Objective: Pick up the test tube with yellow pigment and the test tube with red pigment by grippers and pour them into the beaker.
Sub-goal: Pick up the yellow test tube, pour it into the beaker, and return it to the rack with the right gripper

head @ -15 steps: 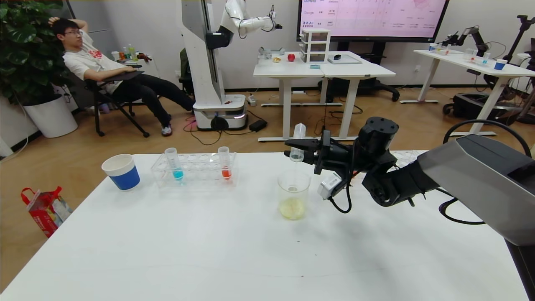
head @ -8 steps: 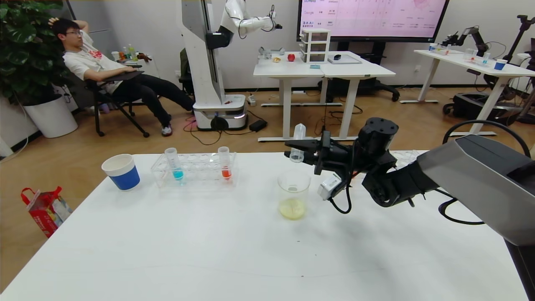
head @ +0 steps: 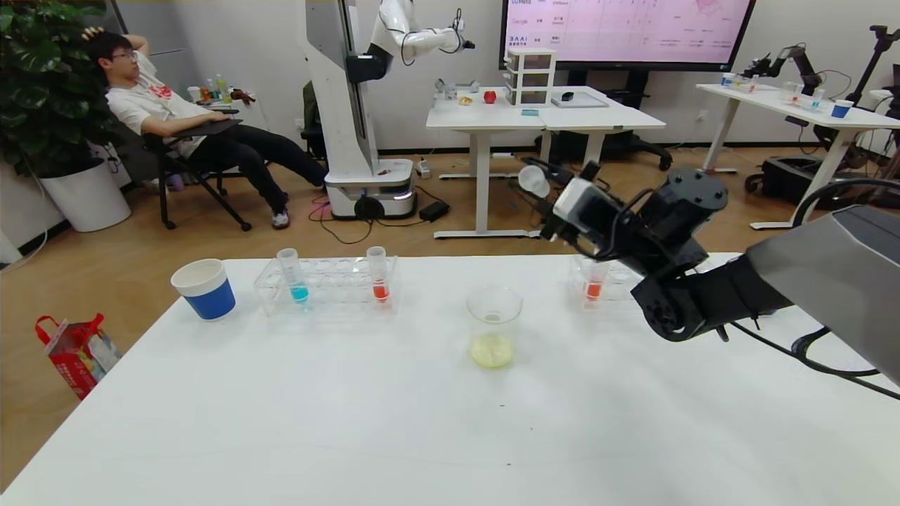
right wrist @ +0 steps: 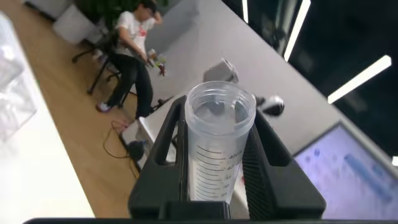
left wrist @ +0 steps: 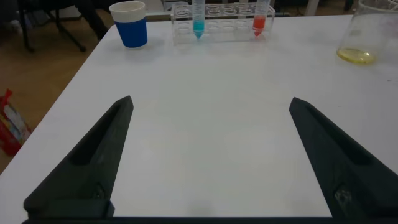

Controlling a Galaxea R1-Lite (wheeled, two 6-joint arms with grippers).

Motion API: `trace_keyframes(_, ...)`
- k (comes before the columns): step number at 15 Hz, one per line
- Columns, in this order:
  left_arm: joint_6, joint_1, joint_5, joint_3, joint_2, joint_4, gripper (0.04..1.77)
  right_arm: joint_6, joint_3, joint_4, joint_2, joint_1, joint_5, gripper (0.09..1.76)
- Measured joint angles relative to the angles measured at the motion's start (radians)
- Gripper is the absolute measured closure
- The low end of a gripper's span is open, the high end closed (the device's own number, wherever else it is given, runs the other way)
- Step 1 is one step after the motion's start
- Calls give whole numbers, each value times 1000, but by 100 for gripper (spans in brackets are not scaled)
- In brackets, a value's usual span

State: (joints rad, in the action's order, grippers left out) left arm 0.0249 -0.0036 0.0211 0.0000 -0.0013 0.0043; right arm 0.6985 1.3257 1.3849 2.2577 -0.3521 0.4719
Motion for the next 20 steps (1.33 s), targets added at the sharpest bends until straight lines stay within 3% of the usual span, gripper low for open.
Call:
trace_keyframes(1,0,0,0,0,0,0,6,-117,-26,24,-18,-15,-131,134)
trace_keyframes(3,0,0,0,0,0,0,6,-278,-108,3,-59,-38,-299,134)
trace_keyframes(5,0,0,0,0,0,0,6,-444,-190,-86,-106,-55,-429,134)
trace_keyframes(7,0,0,1,0,0,1,6,-568,-238,-182,-151,-67,-499,134)
trace_keyframes(11,0,0,0,0,0,0,6,-667,-285,-359,-245,-64,-540,134)
trace_keyframes(14,0,0,0,0,0,0,6,-697,-288,-470,-327,-2,-532,134)
trace_keyframes(17,0,0,0,0,0,0,6,-709,-291,-509,-382,139,-514,134)
trace_keyframes(20,-1,0,0,0,0,0,6,-711,-311,-516,-399,327,-429,134)
